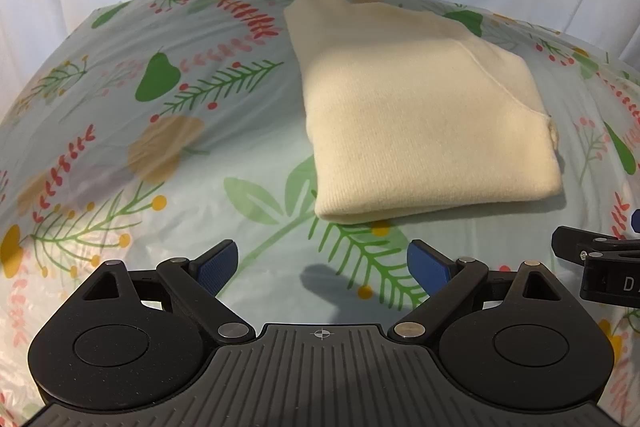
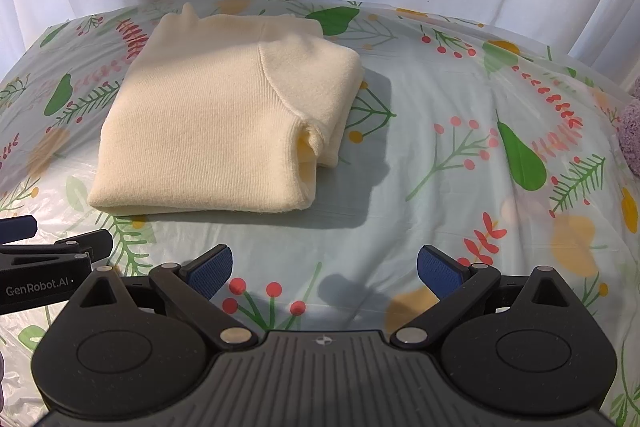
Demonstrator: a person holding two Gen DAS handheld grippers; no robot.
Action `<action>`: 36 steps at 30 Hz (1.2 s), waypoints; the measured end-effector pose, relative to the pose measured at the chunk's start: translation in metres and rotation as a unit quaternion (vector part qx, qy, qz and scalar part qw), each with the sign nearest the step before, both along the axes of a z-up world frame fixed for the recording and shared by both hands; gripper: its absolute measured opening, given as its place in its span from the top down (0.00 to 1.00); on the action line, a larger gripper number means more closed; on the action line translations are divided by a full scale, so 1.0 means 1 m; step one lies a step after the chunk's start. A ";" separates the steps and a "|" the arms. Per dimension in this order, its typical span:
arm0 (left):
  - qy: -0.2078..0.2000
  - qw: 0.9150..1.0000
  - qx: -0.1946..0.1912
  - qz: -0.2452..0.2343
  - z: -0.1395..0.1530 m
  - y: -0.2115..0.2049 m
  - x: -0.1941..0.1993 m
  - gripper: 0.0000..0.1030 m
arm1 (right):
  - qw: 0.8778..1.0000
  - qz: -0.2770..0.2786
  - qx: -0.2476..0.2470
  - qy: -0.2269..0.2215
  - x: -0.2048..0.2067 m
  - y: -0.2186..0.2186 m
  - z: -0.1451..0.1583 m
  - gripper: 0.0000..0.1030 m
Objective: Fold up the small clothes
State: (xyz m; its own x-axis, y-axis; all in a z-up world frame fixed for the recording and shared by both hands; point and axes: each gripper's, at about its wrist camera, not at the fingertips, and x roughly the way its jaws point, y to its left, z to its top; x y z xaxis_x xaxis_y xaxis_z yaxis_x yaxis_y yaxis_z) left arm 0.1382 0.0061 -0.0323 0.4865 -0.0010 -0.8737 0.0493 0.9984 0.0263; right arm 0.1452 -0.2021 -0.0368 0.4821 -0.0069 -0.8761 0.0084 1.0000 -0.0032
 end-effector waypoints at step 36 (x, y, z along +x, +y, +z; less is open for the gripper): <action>0.009 1.000 -0.006 -0.001 -0.005 0.000 0.003 0.07 | 1.000 0.002 -0.003 0.001 0.002 0.002 0.000 0.04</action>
